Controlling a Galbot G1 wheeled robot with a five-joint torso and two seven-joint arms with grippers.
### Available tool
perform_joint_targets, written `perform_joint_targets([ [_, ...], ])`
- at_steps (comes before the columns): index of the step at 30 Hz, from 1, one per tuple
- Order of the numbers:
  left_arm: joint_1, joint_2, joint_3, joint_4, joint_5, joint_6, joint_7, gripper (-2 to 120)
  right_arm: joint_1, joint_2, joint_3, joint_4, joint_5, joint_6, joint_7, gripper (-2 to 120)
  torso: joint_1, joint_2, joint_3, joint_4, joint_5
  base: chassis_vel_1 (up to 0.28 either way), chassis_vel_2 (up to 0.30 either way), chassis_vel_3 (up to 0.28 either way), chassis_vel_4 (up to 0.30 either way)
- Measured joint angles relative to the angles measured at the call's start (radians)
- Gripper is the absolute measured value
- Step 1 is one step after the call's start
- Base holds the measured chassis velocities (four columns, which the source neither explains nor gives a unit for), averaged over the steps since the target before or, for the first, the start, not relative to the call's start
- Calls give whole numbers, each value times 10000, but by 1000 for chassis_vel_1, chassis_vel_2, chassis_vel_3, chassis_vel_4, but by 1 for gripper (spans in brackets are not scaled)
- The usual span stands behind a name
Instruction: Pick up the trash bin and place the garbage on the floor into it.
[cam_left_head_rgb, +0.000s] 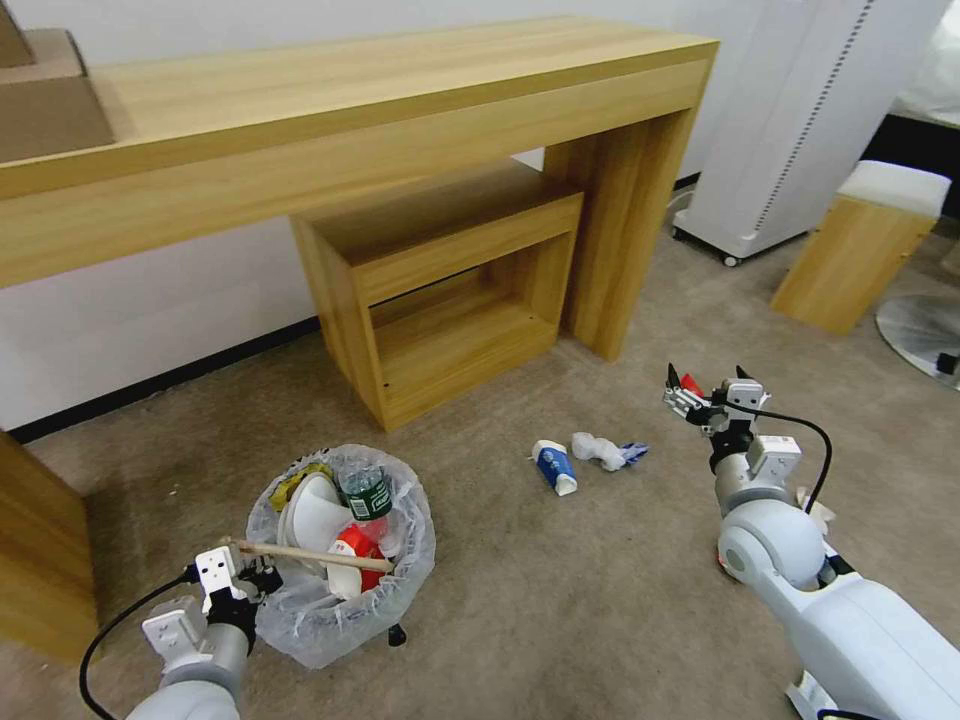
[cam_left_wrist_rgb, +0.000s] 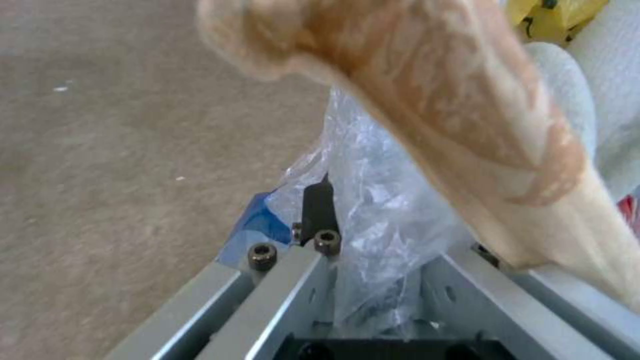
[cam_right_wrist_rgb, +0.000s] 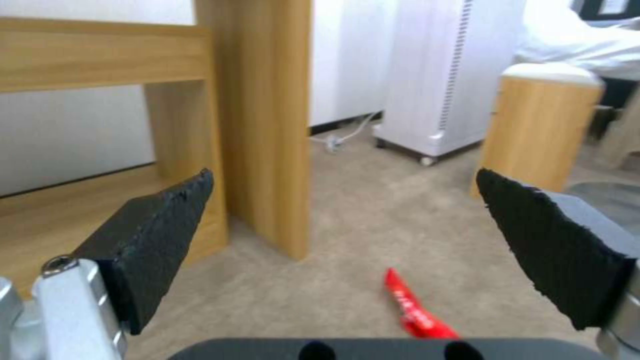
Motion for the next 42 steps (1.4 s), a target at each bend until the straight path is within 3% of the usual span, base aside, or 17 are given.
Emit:
perform_joint_targets([
  [19,54,134,-39,27,-135,-95,-11,1,111,221,-310,-92,-282,467,-160,100,0,0,0,-7,-1,-111,-105,-104,-106],
  [25,69,147,-72,22,-185,-120,-50,1,127,251,-330,-97,-286,501,-249,100,-1,0,0,5,0,-7,-9,-3,-6],
  [42,221,124,-343,-1,-294,-86,-193,1,203,359,-576,-163,-360,532,-472,100,-1,0,0,0,1,0,0,0,0],
])
